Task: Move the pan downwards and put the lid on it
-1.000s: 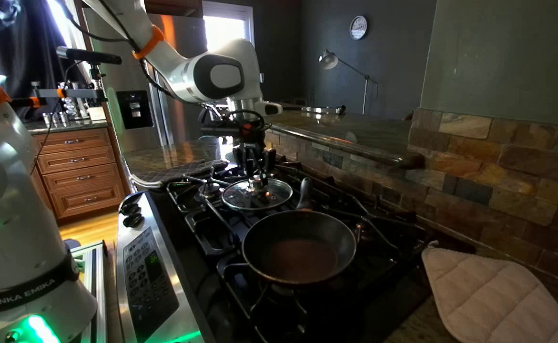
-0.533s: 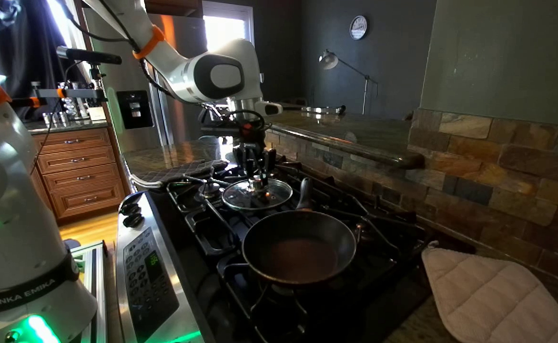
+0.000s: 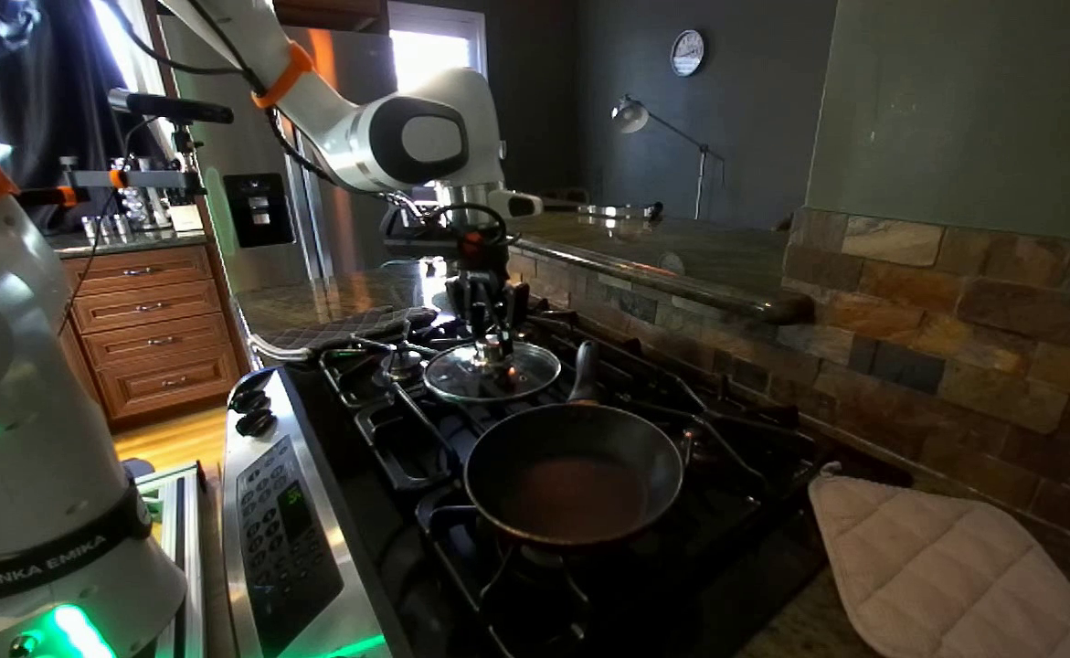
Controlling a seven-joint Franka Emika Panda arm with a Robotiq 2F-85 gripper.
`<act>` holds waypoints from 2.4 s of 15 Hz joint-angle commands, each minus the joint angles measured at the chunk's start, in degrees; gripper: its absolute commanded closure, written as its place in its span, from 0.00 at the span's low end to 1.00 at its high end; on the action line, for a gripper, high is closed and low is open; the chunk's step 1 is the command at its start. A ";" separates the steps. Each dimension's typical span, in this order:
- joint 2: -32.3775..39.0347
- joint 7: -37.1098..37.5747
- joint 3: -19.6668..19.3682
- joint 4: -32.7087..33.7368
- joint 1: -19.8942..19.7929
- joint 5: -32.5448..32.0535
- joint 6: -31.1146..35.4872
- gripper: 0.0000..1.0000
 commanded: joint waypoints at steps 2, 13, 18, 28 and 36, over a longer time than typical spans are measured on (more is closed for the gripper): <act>-3.77 -1.63 -0.38 -0.26 0.18 1.54 -4.71 0.77; -9.64 -0.35 -1.66 -0.85 -1.18 1.07 -13.83 0.77; -12.01 0.04 -3.02 -2.14 -2.63 1.05 -14.19 0.77; -16.03 0.18 -6.42 -4.85 -7.18 0.02 -13.93 0.77; -13.29 -2.61 -9.57 -2.46 -9.71 -1.32 -12.92 0.77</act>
